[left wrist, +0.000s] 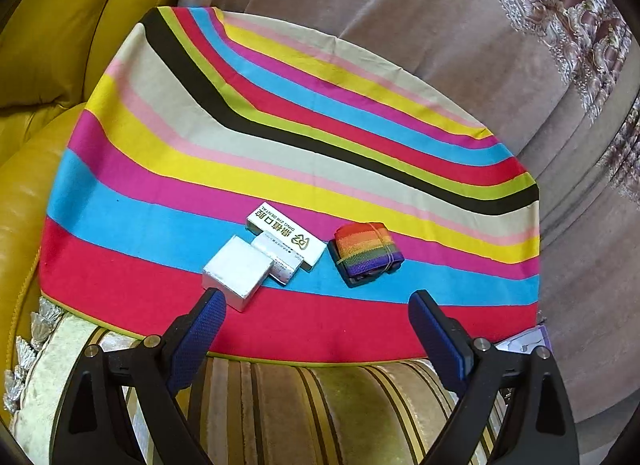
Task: Organize objects
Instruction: 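Withdraw both open tools from the box back over the cloth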
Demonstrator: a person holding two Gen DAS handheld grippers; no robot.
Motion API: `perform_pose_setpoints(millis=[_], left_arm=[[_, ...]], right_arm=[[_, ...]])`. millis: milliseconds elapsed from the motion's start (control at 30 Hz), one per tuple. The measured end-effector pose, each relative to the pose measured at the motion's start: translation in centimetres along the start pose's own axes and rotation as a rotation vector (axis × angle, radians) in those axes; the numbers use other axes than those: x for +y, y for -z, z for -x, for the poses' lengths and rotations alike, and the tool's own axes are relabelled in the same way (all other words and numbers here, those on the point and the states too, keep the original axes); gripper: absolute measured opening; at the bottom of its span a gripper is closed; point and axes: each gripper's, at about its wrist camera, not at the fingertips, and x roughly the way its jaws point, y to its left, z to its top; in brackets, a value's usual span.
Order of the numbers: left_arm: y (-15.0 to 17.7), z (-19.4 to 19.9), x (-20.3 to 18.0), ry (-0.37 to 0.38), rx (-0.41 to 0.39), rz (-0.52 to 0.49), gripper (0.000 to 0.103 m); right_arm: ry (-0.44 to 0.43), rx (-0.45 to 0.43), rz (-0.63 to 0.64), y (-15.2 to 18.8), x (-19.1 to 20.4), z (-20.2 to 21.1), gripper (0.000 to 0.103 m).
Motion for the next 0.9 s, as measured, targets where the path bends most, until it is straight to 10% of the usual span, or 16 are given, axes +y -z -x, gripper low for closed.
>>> perform_pose_setpoints(millis=[900], left_arm=[[-0.3, 0.3, 2.5, 0.026, -0.025, 0.065, 0.094]], right_arm=[[-0.095, 0.021, 0.048, -2.9, 4.4, -1.0, 0.095]])
